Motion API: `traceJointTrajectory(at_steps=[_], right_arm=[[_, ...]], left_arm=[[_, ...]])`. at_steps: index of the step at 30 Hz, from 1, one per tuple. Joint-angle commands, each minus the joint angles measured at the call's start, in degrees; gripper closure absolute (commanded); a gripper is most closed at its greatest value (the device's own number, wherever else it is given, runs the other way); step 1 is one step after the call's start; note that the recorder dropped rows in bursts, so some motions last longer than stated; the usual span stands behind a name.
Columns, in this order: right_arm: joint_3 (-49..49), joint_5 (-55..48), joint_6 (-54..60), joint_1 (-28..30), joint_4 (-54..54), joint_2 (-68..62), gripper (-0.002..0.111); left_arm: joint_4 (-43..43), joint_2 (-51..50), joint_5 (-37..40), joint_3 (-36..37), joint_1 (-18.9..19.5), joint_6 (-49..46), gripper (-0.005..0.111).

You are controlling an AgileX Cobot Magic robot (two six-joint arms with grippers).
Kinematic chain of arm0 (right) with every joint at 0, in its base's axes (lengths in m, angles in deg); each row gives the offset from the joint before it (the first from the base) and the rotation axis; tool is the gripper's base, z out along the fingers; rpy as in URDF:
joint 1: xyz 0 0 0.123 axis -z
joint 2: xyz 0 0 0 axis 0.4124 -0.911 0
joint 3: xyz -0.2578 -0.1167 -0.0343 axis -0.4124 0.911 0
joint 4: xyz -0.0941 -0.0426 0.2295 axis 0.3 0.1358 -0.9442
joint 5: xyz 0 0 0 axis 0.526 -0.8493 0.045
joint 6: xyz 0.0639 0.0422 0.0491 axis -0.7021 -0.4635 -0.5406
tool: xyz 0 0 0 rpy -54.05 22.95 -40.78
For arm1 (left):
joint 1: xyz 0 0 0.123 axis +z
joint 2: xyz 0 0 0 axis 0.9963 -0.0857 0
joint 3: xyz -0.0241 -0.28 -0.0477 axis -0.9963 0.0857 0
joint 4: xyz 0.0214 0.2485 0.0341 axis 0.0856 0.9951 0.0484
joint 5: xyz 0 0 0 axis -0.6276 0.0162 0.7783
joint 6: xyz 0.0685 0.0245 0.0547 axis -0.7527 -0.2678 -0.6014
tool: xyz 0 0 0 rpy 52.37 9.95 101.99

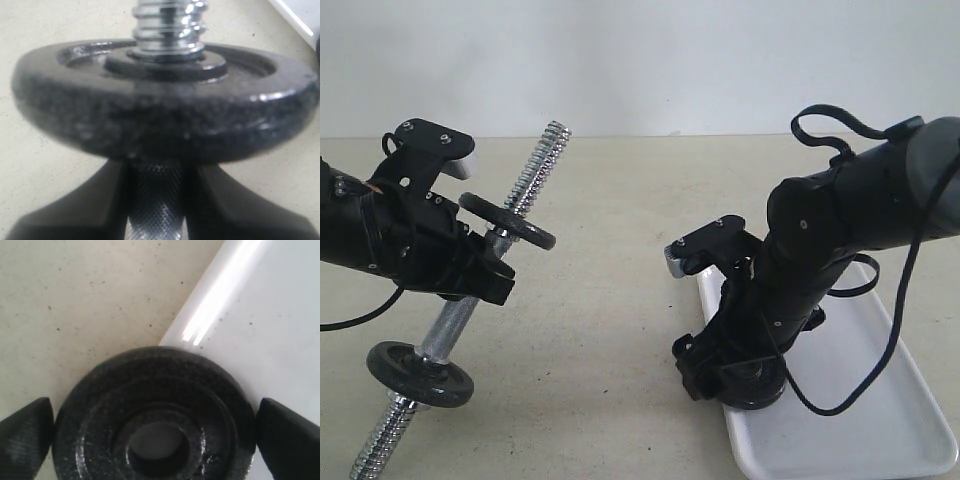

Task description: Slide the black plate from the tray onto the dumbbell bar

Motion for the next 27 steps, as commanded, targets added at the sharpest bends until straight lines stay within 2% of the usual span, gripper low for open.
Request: traceJointTrajectory(at_steps=[1, 27], right_arm=[[0.3, -3.0, -0.3, 0.0, 2.4, -0.6, 0.006], [0.3, -2.8, -0.5, 0.0, -1.5, -0.6, 0.006]], left_arm=[[-3.6, 2.3, -4.8, -1.9, -0.2, 0.0, 0.102], [-3.6, 2.3, -4.8, -1.9, -0.2, 0.0, 0.102]])
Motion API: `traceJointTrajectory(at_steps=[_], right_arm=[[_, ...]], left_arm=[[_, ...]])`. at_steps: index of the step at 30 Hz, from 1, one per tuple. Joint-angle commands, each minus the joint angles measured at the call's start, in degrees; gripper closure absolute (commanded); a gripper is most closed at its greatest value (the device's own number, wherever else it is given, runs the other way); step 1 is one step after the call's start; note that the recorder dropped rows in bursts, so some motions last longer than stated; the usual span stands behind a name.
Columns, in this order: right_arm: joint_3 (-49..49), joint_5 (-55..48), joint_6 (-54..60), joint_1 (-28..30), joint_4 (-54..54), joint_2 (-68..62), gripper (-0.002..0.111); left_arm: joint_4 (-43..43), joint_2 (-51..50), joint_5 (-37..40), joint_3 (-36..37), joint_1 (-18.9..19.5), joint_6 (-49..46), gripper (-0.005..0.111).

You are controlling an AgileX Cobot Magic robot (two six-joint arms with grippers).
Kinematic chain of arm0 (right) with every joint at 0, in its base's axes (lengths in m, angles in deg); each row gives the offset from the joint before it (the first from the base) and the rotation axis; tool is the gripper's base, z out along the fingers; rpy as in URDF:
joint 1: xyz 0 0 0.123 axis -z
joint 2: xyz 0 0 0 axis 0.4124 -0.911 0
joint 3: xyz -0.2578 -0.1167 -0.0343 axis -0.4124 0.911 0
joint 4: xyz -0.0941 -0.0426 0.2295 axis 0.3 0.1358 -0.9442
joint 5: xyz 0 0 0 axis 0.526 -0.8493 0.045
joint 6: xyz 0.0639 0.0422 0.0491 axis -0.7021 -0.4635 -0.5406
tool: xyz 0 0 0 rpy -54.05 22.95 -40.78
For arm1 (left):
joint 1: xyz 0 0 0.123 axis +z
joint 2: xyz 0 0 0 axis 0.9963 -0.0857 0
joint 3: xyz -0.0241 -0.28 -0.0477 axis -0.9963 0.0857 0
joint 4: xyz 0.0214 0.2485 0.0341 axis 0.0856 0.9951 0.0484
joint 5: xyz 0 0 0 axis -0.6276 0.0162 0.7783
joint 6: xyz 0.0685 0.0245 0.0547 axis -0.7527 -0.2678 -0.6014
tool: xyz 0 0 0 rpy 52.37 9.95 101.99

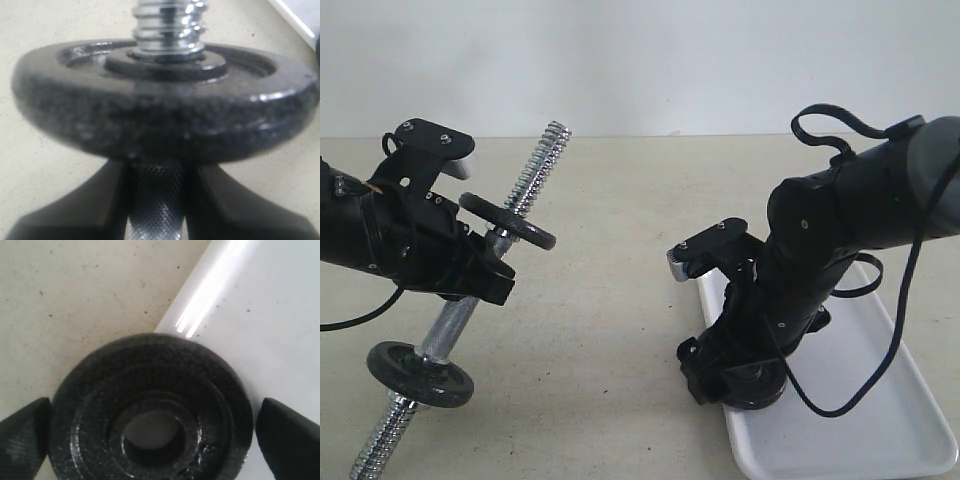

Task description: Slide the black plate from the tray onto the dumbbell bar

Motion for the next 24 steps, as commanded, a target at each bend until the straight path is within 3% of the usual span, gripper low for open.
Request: traceJointTrajectory(at_steps=[1, 5, 7, 9, 10, 11, 24], right_arm=[[0.3, -1.2, -0.4, 0.0, -2.4, -0.6, 0.006], [0.3, -1.4, -0.4, 0.0, -2.4, -0.6, 0.007], [0.3, -1.5, -0.4, 0.0, -2.4, -0.6, 0.022], [0.3, -1.5, -0.4, 0.0, -2.4, -0.6, 0.068], [0.3, -1.5, -0.4, 0.0, -2.4, -0.6, 0.081], [0.3, -1.5, -0.4, 0.0, -2.4, -0.6, 0.108], [0.3, -0.6, -0.8, 0.0, -2.7, -0.6, 0.107]], left_arm=[[-3.5, 2.3, -4.8, -1.9, -0.2, 0.2, 0.102], [-3.5, 2.3, -4.8, -1.9, -0.2, 0.2, 0.102], [-3.5, 2.3, -4.8, -1.9, -0.2, 0.2, 0.102], [-3.5, 2.3, -4.8, -1.9, -0.2, 0.2, 0.102], [-3.5, 2.3, -4.8, -1.9, -0.2, 0.2, 0.102], [-3.5, 2.3, -4.8, -1.9, -0.2, 0.2, 0.102], [-3.5, 2.3, -4.7, -1.9, -0.2, 0.2, 0.102]])
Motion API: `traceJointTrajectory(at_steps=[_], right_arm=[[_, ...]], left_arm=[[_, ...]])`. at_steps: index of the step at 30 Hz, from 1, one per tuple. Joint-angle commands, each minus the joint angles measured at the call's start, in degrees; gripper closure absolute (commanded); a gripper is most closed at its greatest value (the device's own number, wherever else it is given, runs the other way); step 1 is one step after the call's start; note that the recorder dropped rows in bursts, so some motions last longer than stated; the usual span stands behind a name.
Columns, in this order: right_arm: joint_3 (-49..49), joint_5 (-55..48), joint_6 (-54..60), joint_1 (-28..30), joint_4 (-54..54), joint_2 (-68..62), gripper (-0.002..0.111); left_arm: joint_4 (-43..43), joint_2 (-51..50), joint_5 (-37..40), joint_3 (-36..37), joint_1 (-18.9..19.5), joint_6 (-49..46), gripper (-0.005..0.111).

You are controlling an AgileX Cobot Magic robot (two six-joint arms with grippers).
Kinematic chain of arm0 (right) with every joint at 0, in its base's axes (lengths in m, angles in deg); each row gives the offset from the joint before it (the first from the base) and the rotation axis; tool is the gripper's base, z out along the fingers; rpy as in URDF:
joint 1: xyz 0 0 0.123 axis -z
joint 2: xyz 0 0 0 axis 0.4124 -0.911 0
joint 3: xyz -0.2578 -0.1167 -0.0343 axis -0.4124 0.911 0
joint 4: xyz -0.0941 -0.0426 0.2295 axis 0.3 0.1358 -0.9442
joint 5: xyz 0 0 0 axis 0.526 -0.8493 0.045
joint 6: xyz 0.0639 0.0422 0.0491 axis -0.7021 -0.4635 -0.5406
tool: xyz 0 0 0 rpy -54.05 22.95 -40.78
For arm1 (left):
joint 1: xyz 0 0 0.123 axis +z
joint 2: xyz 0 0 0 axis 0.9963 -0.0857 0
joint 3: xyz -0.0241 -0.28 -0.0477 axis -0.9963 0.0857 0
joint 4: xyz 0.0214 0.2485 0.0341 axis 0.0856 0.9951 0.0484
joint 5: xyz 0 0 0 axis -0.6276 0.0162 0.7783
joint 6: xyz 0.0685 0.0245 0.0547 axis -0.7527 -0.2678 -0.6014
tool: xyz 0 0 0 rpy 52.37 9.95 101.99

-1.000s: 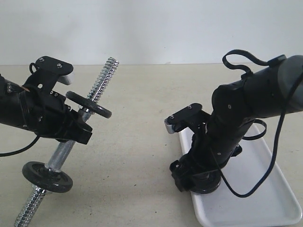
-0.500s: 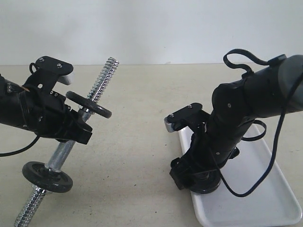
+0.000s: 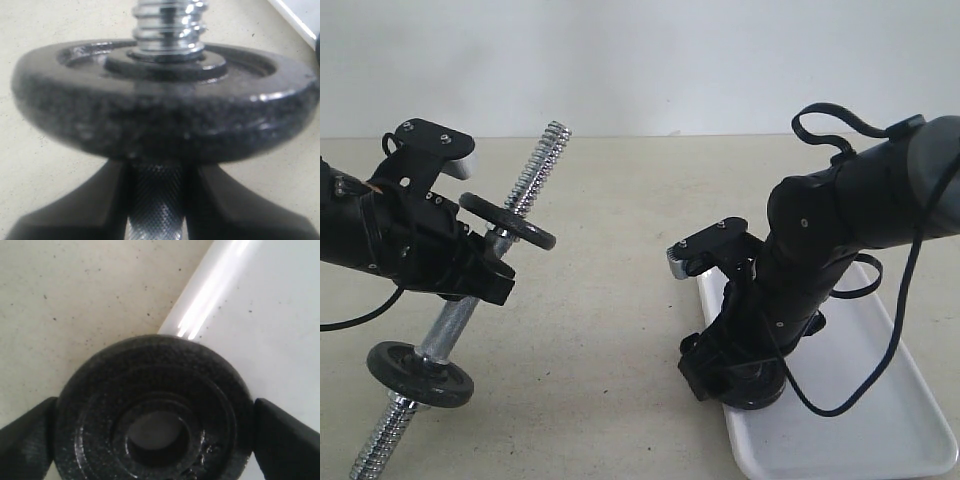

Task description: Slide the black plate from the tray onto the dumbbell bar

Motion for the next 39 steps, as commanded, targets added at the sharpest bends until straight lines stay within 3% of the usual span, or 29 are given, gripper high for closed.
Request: traceJointTrajectory(at_steps=[1, 25, 39], right_arm=[[0.4, -0.7, -0.7, 0.0, -1.7, -0.6, 0.107], [0.2, -1.3, 7.8, 0.0, -1.3, 2.4, 0.107], [-7.8, -9.1, 14.1, 0.0, -1.2, 7.2, 0.107]], left_arm=[[-3.5, 2.3, -4.6, -1.9, -0.2, 0.2, 0.102], [-3.4, 2.3, -4.3, -1.9, -0.2, 0.2, 0.102], [-2.0, 2.3, -3.5, -1.9, -0.2, 0.2, 0.102]])
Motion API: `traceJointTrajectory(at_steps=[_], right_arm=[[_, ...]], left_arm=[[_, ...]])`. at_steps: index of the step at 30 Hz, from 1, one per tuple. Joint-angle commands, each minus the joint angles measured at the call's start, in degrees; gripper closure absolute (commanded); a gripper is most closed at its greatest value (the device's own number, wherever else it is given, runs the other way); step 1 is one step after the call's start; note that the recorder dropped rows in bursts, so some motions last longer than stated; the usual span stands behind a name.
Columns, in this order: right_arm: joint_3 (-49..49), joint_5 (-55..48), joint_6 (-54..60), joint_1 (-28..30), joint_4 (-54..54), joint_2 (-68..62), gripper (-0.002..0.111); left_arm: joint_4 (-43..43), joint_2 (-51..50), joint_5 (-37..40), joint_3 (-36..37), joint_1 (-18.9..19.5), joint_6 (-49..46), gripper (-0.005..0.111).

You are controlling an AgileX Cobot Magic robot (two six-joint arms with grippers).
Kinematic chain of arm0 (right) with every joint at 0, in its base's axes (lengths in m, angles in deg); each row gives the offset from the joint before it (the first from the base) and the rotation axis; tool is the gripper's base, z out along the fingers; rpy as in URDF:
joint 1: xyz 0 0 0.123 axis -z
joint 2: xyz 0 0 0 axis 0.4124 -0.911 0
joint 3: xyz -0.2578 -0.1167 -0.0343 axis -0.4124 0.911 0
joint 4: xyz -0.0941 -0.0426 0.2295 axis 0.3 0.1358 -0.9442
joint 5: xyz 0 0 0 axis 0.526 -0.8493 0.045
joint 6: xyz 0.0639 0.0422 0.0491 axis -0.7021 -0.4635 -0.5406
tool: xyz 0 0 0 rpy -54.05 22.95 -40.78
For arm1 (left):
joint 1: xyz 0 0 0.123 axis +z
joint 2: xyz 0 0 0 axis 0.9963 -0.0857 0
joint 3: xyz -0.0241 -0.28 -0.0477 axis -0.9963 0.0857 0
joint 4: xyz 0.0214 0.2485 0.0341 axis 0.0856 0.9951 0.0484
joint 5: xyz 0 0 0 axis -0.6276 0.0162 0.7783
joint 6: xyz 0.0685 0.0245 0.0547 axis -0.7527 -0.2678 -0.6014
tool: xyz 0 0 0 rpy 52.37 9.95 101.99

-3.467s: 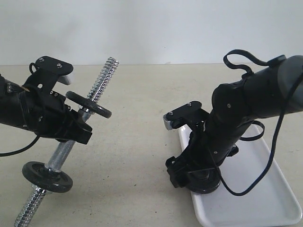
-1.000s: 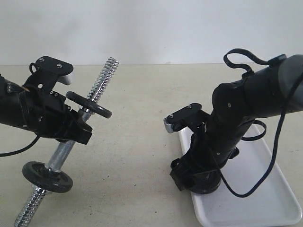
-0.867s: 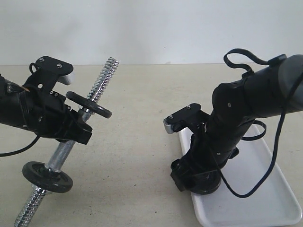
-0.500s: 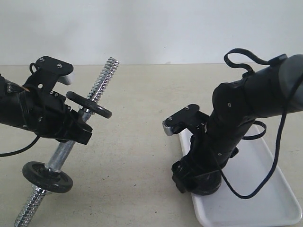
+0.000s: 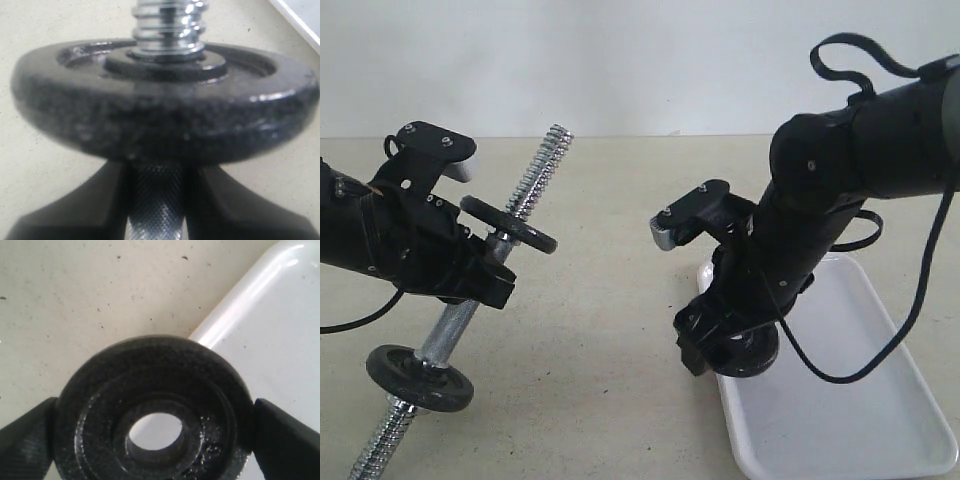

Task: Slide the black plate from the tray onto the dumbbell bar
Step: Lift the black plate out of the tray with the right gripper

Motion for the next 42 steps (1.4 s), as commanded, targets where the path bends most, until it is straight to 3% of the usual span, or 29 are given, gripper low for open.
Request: traceJointTrajectory(at_steps=[1, 22, 34, 37, 42], right_arm=[[-2.7, -1.6, 4.8, 0.0, -0.2, 2.7, 0.107], [-15.5, -15.0, 17.1, 0.1, 1.9, 3.7, 0.107], [-21.5, -18.7, 17.4, 0.1, 2.4, 3.8, 0.108], [-23.3, -19.0, 18.2, 0.2, -0.3, 3.8, 0.108], [-25.9, -21.6, 26.9, 2.5, -14.2, 3.8, 0.108]], left_arm=[[-2.0, 2.3, -4.4, -1.9, -0.2, 0.4, 0.102], [2.3, 2.3, -2.7, -1.9, -0.3, -14.0, 0.102], [13.6, 2.3, -1.2, -1.9, -0.3, -15.1, 0.102], [13.7, 2.3, -1.2, -1.9, -0.3, -15.1, 0.102], [13.8, 2.3, -0.7, -1.9, -0.3, -17.0, 0.102]])
